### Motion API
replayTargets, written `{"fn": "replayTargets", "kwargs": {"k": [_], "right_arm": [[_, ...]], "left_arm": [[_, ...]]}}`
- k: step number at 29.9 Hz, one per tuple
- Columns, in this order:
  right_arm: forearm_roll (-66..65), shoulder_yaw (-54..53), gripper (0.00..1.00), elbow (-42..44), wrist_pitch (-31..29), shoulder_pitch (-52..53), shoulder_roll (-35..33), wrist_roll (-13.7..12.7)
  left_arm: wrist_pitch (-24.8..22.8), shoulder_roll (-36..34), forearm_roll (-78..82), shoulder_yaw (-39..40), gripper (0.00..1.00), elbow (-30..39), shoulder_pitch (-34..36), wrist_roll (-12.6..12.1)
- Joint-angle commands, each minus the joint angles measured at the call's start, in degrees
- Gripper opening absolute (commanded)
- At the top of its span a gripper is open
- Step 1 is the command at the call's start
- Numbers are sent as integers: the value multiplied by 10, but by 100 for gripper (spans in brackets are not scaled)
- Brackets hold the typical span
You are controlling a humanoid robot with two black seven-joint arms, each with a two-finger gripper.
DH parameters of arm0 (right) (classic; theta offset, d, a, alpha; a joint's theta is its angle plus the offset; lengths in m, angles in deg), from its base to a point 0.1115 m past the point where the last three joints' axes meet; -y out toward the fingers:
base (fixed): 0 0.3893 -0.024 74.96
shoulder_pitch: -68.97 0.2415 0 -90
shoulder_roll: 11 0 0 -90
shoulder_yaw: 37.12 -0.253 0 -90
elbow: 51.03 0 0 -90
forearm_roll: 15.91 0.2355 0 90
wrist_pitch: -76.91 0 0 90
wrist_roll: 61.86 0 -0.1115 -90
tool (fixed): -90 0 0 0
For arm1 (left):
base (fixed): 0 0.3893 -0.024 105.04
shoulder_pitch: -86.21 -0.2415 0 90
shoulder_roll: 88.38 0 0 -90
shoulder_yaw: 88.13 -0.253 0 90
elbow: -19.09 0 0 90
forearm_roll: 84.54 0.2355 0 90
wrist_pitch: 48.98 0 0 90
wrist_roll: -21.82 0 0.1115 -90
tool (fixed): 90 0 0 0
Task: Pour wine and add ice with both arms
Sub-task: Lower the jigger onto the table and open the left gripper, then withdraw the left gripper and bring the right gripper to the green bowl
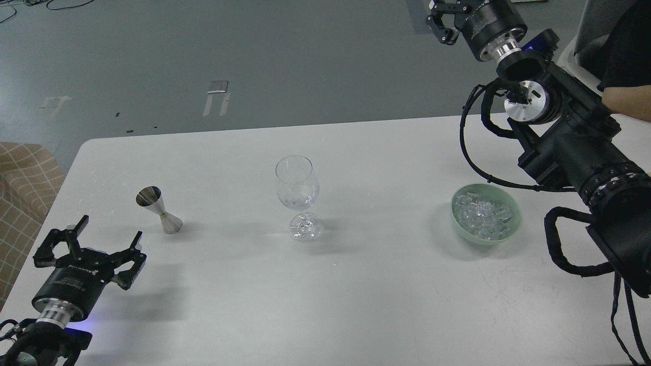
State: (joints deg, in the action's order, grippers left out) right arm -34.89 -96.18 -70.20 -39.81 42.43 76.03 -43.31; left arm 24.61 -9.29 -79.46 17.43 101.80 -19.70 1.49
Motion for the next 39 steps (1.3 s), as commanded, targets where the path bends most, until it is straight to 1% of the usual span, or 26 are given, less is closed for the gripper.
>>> {"fn": "replayTargets", "kwargs": {"k": [1,6,8,10,11,12,14,16,17,18,20,21,22,24,25,26,27,28,32,34,36,38,39], "right_arm": [[0,0,100,-1,-1,1,-3,1],[-6,10,100,-14,-2,1,-12,2],[-10,45,100,-27,0,5,-24,3],[-11,71,100,-35,1,7,-35,4],[-11,98,100,-47,4,9,-48,4],[-11,112,100,-55,7,9,-54,4],[-12,165,100,-106,21,8,-96,4],[-18,191,100,-135,30,7,-122,4],[-25,217,100,-165,39,5,-148,4],[-32,228,100,-181,43,5,-162,4],[-70,258,100,-243,57,0,-221,4],[-84,265,100,-259,60,-2,-235,4],[-117,278,100,-292,65,-4,-265,4],[-154,288,100,-327,74,-9,-297,4],[-192,297,100,-362,83,-19,-327,4],[-213,301,100,-379,89,-25,-342,4],[-257,305,100,-414,99,-38,-372,4],[-305,305,100,-450,107,-53,-404,5],[-416,305,100,-531,134,-101,-479,9],[-478,305,100,-593,168,-143,-530,9],[-506,305,100,-619,188,-165,-550,11],[-559,306,100,-648,222,-199,-573,11],[-603,306,100,-660,249,-220,-582,11]], "left_arm": [[-49,-52,9,18,98,-4,-3,4],[-53,-140,36,32,98,-11,18,9],[-55,-189,71,33,98,-25,65,12],[-55,-207,92,32,98,-34,96,13],[-60,-224,116,32,98,-48,131,13],[-69,-232,128,31,98,-57,148,13],[-116,-245,171,25,98,-106,226,12],[-116,-245,195,12,98,-127,268,11],[-116,-245,221,-9,98,-141,308,12],[-116,-245,234,-22,98,-145,327,12],[-116,-242,277,-74,98,-150,385,13],[-116,-241,285,-88,98,-150,395,13],[-116,-239,302,-113,98,-150,409,20],[-116,-235,315,-141,98,-150,417,32],[-116,-228,325,-164,98,-150,429,45],[-116,-223,330,-174,98,-150,434,50],[-116,-214,339,-192,98,-150,442,55],[-116,-202,347,-204,98,-150,446,56],[-116,-170,381,-207,98,-149,454,56],[-116,-144,411,-208,98,-149,461,57],[-116,-136,421,-209,98,-149,461,57],[-116,-128,427,-210,98,-149,461,57],[-116,-122,426,-209,98,-149,461,57]]}}
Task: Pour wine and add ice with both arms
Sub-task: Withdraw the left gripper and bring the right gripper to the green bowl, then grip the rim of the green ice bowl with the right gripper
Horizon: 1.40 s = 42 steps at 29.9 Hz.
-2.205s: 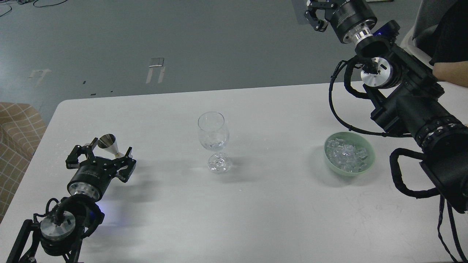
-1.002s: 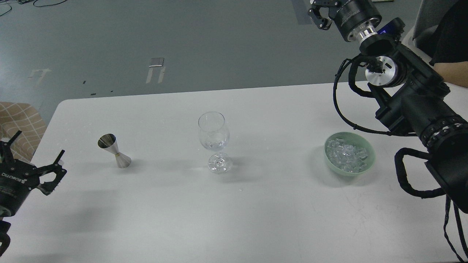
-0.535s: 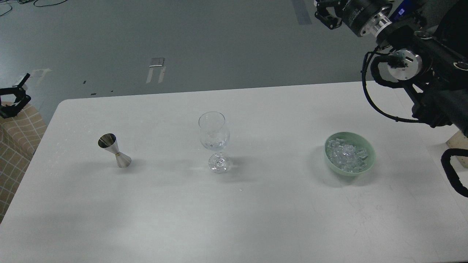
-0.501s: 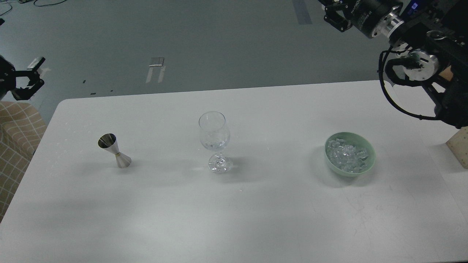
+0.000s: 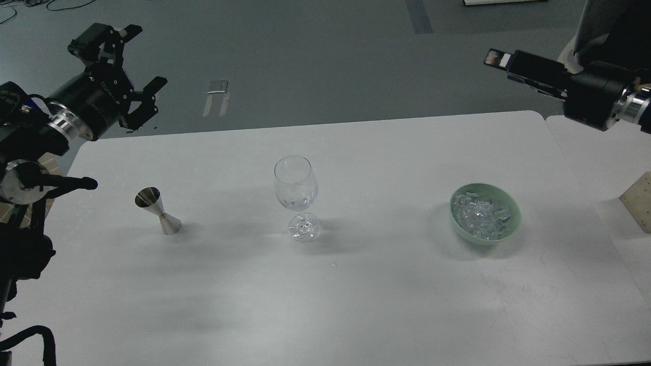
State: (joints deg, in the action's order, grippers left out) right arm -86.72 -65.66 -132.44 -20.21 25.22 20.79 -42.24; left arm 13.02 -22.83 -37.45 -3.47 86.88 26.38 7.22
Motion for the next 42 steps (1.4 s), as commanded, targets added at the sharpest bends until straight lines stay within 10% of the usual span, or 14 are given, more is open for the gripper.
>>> {"fn": "replayTargets", "kwargs": {"k": [1,15,42], "right_arm": [[-130,1,100,-41,83,-68,-32,0],[-300,0,100,39,238,-215,46,0],[-348,16,92,161,244,-221,165,0]], "left_arm": [[0,19,6,0,98,1,1,0],[0,43,6,-1,98,8,-4,0],[0,47,6,-13,98,10,-9,0]]}}
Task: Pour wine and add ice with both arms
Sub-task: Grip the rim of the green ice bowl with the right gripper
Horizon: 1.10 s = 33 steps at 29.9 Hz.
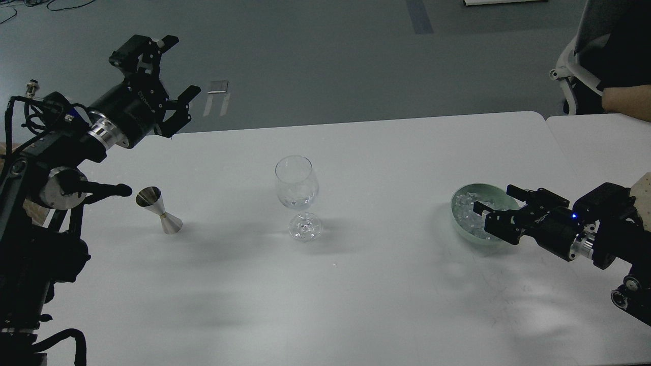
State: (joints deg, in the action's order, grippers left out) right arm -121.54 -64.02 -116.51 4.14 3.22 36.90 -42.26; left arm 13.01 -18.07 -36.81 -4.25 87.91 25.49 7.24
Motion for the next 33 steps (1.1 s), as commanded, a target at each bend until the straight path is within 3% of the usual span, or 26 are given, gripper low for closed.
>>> {"fn": "replayTargets", "kwargs": {"k": [1,5,9,24,33], "right_arm": [[1,0,91,3,0,-1,6,0],[0,10,71,5,-2,0,6,0],[0,13,67,6,-3,3,6,1],[0,15,66,7,-13,4,6,0],[0,14,56,13,-17,4,6,0]], "left_arm": [[0,-1,0,-5,98,0,0,0],[0,-1,0,-5,98,0,0,0],[0,-1,0,-5,98,0,0,0],[0,-2,-1,-5,98,0,4,0],[0,-4,-1,-5,98,0,5,0]]}}
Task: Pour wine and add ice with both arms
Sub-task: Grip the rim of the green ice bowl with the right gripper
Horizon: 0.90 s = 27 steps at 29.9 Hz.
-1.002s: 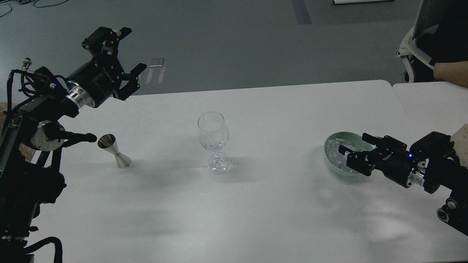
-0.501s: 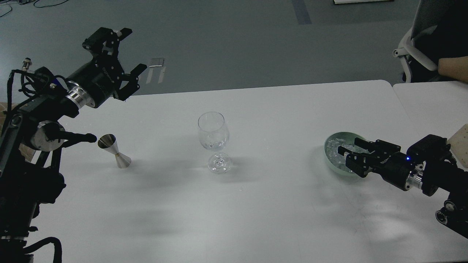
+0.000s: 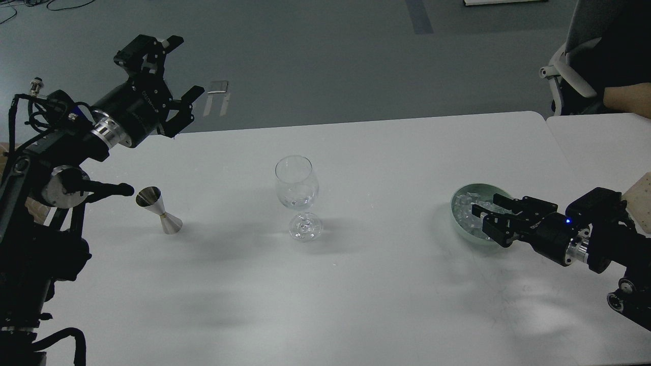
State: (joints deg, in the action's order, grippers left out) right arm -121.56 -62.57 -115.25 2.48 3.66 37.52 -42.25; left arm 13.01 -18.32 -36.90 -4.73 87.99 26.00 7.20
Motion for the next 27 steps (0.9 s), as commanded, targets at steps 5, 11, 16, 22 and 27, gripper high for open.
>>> {"fn": "replayTargets", "kwargs": {"k": [5,11,16,22,27], "right_arm": [[0,0,48,2,0,9,1,0],[-3,0,36,2,-12,10,2,-2],[-3,0,36,2,-15,10,3,-2],[-3,0,33,1,-17,9,3,-2],[-2,0,20,1,-18,10,1,-2]], "left_arm": [[0,0,0,0,98,0,0,0],[0,-1,0,1,98,-1,1,0],[0,-1,0,1,98,0,1,0],[0,-1,0,0,98,1,2,0],[0,0,0,0,98,4,2,0]]}}
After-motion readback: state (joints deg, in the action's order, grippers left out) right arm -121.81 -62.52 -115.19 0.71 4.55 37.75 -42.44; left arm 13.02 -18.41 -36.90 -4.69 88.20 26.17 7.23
